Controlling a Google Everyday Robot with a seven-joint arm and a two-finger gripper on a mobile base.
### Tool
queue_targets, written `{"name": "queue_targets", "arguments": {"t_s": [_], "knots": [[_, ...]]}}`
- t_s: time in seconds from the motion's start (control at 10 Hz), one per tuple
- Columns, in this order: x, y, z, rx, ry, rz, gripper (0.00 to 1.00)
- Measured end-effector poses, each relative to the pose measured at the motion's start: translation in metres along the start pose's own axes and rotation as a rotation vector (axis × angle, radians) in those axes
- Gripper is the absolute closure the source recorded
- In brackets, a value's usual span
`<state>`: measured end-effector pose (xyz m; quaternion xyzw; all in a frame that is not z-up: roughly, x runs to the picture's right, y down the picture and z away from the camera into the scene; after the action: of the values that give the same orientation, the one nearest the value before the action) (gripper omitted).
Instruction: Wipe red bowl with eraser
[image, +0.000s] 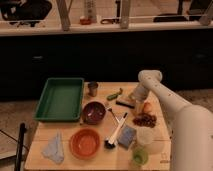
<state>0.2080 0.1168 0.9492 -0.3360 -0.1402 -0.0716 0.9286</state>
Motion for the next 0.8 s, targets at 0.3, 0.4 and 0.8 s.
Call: {"name": "queue_targets", "arguments": {"t_s": [0.3, 0.4, 0.8], "knots": [[-0.011, 0.0, -0.001, -0.006, -0.013, -0.005, 0.2], [-0.014, -0.002, -0.003, -0.005, -0.014, -0.007, 0.2], [-0.031, -0.012, -0.01, 0.008, -0.019, -0.027, 0.2]]}}
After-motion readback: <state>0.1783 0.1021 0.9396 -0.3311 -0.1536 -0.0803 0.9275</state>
